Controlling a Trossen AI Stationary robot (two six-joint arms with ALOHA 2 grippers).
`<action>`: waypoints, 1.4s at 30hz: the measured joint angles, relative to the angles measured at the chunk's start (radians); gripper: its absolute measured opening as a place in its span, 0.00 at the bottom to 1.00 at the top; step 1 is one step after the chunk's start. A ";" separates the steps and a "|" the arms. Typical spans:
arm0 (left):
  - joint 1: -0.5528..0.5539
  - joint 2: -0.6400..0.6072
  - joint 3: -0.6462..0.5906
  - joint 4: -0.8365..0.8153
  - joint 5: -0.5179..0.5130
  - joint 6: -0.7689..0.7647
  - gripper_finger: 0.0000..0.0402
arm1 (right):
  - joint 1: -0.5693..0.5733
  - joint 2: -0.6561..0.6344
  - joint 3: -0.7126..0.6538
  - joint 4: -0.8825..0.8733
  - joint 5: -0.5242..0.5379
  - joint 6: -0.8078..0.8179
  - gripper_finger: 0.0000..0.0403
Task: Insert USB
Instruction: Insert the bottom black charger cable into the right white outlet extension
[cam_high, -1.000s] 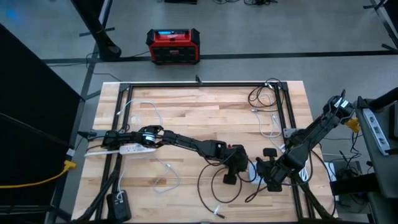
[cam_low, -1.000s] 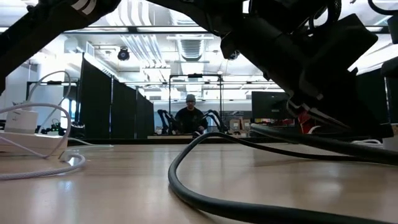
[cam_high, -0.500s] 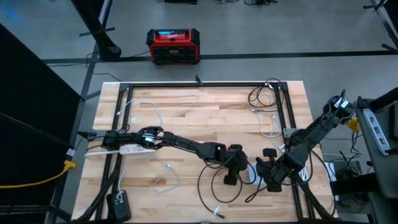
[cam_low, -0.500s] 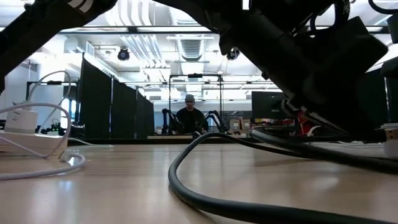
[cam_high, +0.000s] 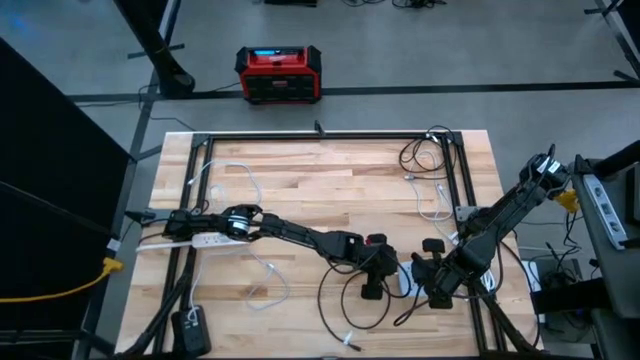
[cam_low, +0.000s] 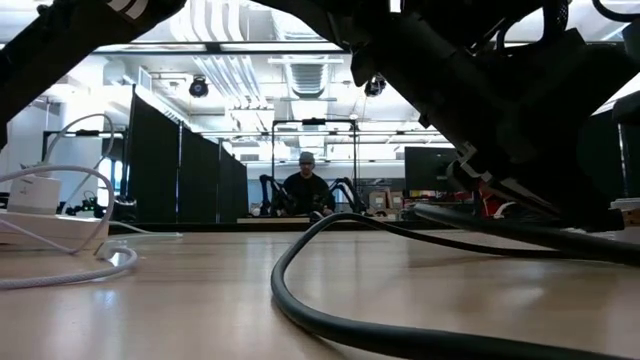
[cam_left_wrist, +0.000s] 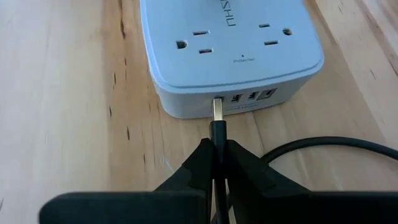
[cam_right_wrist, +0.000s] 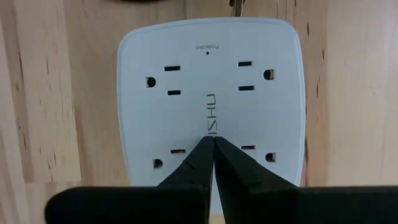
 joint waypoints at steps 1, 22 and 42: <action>0.000 0.000 0.000 0.000 0.000 -0.006 0.05 | 0.000 0.000 0.000 0.001 0.000 0.000 0.00; -0.023 0.000 0.001 0.031 -0.027 -0.015 0.05 | -0.002 0.000 0.008 0.016 0.039 -0.021 0.00; -0.020 0.000 -0.005 0.099 -0.053 -0.003 0.04 | -0.013 0.003 0.032 0.064 0.073 -0.045 0.00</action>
